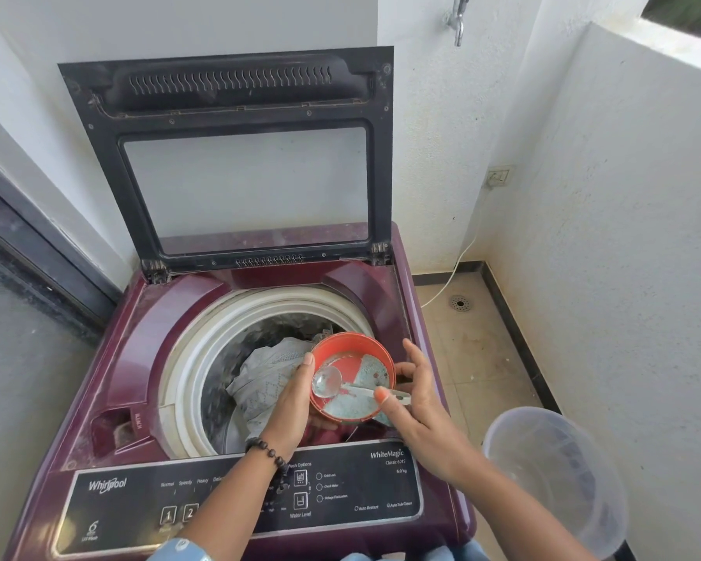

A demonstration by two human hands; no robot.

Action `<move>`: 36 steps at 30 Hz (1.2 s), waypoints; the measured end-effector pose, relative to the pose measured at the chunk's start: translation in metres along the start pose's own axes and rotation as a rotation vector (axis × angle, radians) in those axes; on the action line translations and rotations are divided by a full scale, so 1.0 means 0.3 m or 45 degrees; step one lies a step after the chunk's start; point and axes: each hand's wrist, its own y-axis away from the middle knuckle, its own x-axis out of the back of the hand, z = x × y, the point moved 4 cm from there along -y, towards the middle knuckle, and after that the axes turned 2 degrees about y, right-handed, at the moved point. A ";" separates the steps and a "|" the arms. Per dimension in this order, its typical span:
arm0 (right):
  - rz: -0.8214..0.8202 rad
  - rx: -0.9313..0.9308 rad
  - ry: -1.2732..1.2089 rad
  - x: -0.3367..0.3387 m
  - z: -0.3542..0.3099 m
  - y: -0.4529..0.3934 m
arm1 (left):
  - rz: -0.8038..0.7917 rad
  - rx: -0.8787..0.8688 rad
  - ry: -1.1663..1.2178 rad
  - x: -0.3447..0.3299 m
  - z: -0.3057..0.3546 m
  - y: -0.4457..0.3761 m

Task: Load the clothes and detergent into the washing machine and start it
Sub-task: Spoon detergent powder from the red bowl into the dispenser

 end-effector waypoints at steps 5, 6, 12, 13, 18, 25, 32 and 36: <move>-0.015 0.052 0.097 0.010 -0.008 -0.014 | -0.037 0.015 -0.013 -0.004 0.008 0.014; -0.006 0.062 0.098 0.016 -0.013 -0.015 | -0.030 0.022 -0.005 -0.002 0.008 0.013; 0.028 0.077 0.015 0.021 -0.009 -0.009 | 0.009 -0.035 -0.009 0.000 0.019 0.020; 0.023 0.074 0.010 0.015 -0.005 -0.008 | 0.034 -0.045 0.003 0.005 0.015 0.019; -0.051 0.077 0.014 -0.032 0.004 -0.017 | 0.027 -0.083 0.024 0.009 0.019 0.028; -0.003 0.164 0.015 -0.056 0.000 -0.042 | -0.060 -0.083 -0.049 0.004 0.019 0.032; 0.187 0.180 -0.015 -0.057 0.005 -0.048 | -0.063 -0.043 0.033 0.018 0.005 0.017; 0.297 0.140 -0.058 -0.042 0.012 -0.050 | -0.018 -0.041 0.099 0.030 -0.016 -0.011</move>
